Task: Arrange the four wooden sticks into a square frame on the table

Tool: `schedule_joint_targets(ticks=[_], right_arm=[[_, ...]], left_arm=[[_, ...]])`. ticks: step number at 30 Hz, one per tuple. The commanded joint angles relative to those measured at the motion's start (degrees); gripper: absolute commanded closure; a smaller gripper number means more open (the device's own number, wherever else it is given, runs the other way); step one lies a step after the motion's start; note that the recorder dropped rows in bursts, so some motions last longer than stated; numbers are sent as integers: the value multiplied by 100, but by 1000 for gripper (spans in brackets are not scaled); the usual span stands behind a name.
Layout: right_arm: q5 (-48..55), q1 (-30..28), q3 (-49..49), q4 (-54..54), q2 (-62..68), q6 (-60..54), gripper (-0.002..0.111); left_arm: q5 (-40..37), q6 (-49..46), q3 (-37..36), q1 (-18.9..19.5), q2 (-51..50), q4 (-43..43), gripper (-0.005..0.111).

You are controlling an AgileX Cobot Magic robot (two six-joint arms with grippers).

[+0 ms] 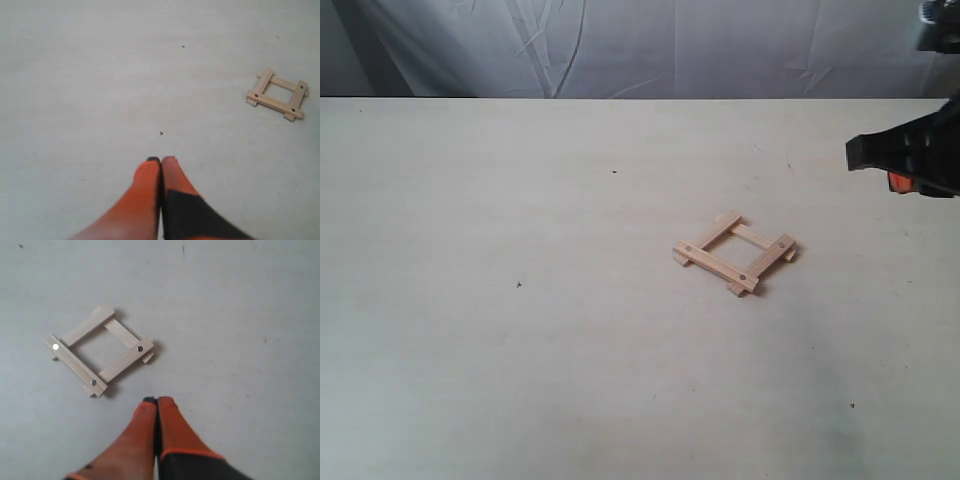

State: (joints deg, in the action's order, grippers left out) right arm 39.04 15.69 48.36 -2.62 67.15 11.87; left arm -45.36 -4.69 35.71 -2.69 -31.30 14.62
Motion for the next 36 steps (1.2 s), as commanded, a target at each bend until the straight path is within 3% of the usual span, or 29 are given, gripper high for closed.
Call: schedule_joint_targets(ticks=[1,9,29,36], right_arm=[[-871,-19,-813,-109,-1187,79,109],[-1555,-19,-2052,-253,-3034,30,109],[-1402,74,-2126,-246,-4485,30,109],[-1412,-570,-2126,-341,-4939,5,109]], left_arm=[[45,-22,-33,29,28,-24,107],[45,-22,-33,29,28,-24,107],[45,-33,-33,29,28,-46,107],[45,-33,-33,29,28,-68,107]])
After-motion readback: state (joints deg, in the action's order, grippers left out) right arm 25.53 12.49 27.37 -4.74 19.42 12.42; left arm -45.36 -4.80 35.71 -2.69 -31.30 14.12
